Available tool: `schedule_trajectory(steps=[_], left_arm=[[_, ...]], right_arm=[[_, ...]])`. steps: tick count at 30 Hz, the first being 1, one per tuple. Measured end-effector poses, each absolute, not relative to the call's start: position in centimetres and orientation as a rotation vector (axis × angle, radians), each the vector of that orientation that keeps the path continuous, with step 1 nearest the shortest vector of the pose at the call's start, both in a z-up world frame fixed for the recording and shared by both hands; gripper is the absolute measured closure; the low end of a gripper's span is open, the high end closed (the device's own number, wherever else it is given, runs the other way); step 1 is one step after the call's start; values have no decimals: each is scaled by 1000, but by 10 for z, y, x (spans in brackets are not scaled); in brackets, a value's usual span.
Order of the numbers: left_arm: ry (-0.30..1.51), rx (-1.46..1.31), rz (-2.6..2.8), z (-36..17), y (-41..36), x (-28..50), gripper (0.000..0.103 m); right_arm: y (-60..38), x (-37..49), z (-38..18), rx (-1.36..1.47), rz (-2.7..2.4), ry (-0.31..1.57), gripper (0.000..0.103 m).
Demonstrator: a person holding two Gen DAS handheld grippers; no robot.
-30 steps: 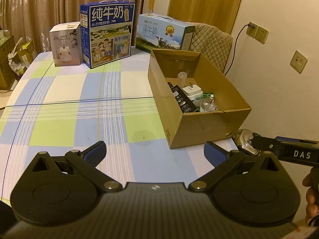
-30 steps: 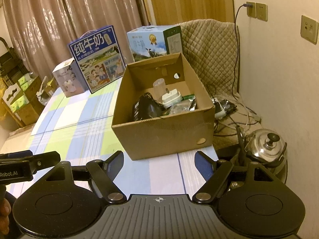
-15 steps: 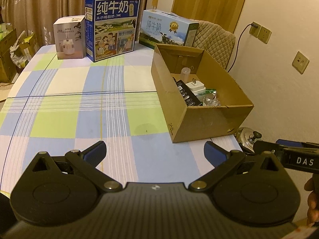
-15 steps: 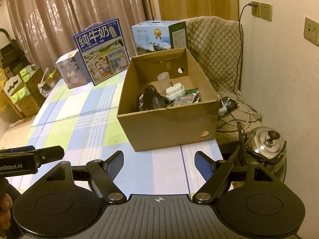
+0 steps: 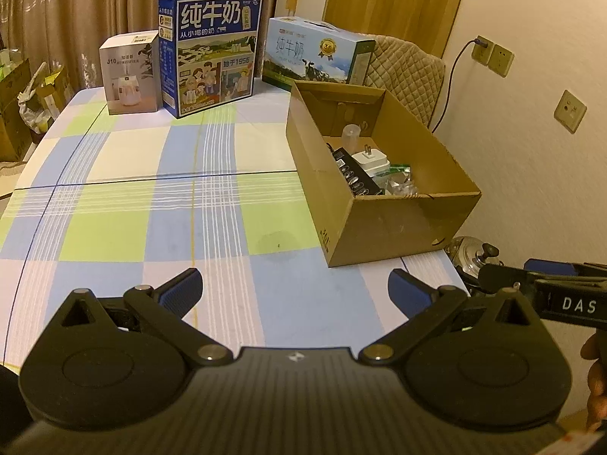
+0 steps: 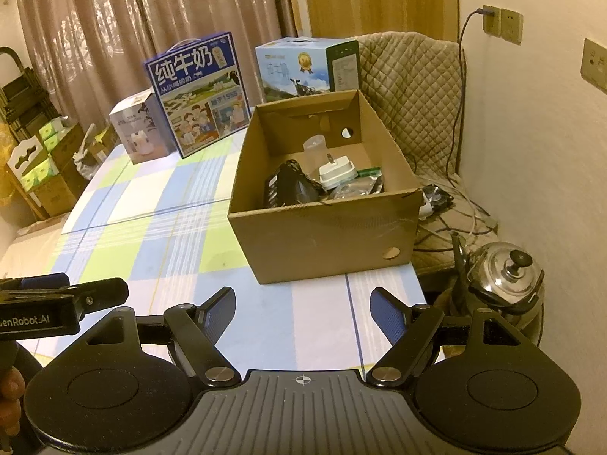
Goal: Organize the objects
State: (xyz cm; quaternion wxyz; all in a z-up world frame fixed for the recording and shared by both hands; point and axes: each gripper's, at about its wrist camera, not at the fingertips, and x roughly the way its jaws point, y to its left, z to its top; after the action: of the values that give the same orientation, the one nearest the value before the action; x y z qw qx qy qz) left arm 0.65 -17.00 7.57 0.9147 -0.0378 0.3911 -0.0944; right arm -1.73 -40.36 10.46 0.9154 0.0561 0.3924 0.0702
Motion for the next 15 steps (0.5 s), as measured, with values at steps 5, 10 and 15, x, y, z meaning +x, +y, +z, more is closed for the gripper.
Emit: schedule_trajectory(steps=[5, 10, 15], left_arm=[[804, -72, -197, 76, -172, 4, 1], [808, -64, -196, 74, -174, 4, 1], [809, -59, -190, 73, -176, 4, 1]], right_arm=[[-405, -18, 104, 121, 144, 807, 28], [-405, -19, 104, 119, 149, 809, 28], [-405, -19, 103, 117, 153, 813, 28]])
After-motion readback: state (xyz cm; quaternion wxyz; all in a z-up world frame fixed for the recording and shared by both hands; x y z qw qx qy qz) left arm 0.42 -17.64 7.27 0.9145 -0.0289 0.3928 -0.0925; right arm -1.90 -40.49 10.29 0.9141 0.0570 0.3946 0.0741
